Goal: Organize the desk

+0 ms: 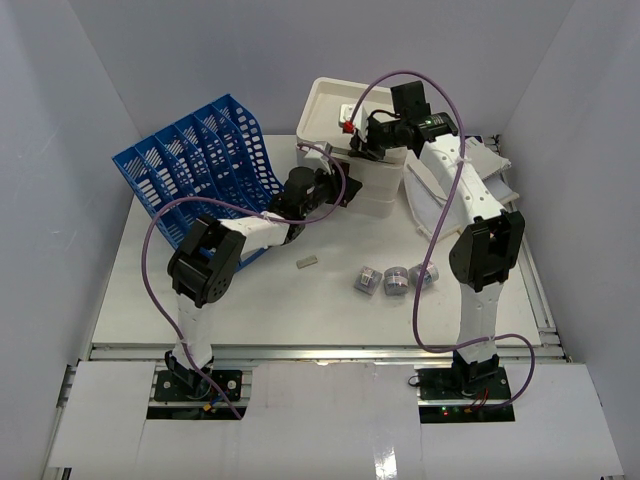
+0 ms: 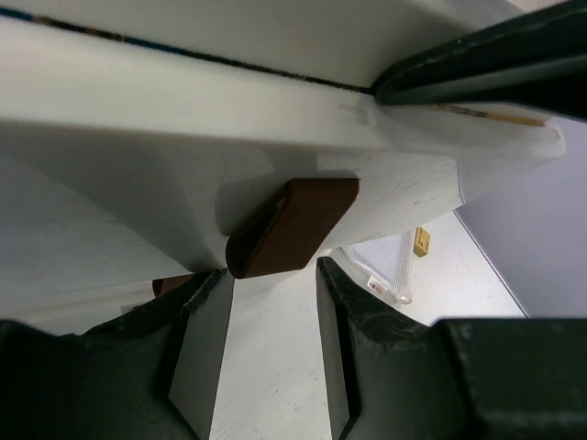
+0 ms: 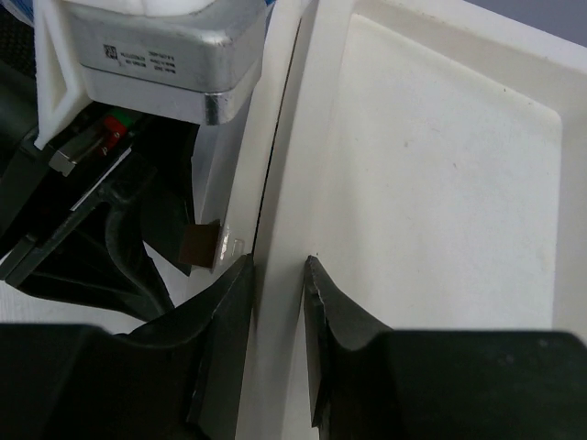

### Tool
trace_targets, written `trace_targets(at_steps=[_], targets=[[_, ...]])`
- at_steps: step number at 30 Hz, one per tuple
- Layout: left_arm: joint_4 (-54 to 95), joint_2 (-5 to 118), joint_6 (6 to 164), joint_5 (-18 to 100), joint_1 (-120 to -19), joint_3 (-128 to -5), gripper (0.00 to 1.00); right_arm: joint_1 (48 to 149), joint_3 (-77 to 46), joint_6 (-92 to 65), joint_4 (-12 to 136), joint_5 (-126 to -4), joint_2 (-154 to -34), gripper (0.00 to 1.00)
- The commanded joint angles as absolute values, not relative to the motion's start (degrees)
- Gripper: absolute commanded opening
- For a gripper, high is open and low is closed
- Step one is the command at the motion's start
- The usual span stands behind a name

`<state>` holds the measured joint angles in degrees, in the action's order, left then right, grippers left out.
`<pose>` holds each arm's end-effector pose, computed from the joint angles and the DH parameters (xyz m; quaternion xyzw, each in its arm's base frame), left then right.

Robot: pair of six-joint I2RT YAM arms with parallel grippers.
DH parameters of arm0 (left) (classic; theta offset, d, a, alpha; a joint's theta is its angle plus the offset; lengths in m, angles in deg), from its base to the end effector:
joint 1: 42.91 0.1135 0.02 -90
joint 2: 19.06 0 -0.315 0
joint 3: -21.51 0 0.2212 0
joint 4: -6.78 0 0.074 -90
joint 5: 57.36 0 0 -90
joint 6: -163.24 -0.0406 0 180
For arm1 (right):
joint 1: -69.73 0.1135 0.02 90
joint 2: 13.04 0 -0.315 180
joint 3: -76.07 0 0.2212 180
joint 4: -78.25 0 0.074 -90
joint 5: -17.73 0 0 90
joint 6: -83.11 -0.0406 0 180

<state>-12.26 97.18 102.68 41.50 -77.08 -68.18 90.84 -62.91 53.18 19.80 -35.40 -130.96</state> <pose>0.3856 -0.2693 0.2823 0.0818 0.7469 -0.3958 0.5280 0.4190 0.1879 0.4067 -0.6598 0.5546 0.1271 0.4909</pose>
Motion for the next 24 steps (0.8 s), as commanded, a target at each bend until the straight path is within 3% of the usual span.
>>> trace_targets(at_steps=[1,18,24], targets=[[-16.29,94.56,101.12,40.37,-76.57,-73.64,0.52,93.85,-61.25,45.54,12.78,-27.91,-128.75,0.35],[-15.82,98.42,103.30,37.73,-75.69,-79.49,0.52,93.90,-59.66,39.91,14.44,-27.55,-129.12,0.37],[-16.54,95.99,102.68,37.86,-75.48,-76.93,0.56,93.36,-62.10,36.06,15.04,-28.31,-129.54,0.37]])
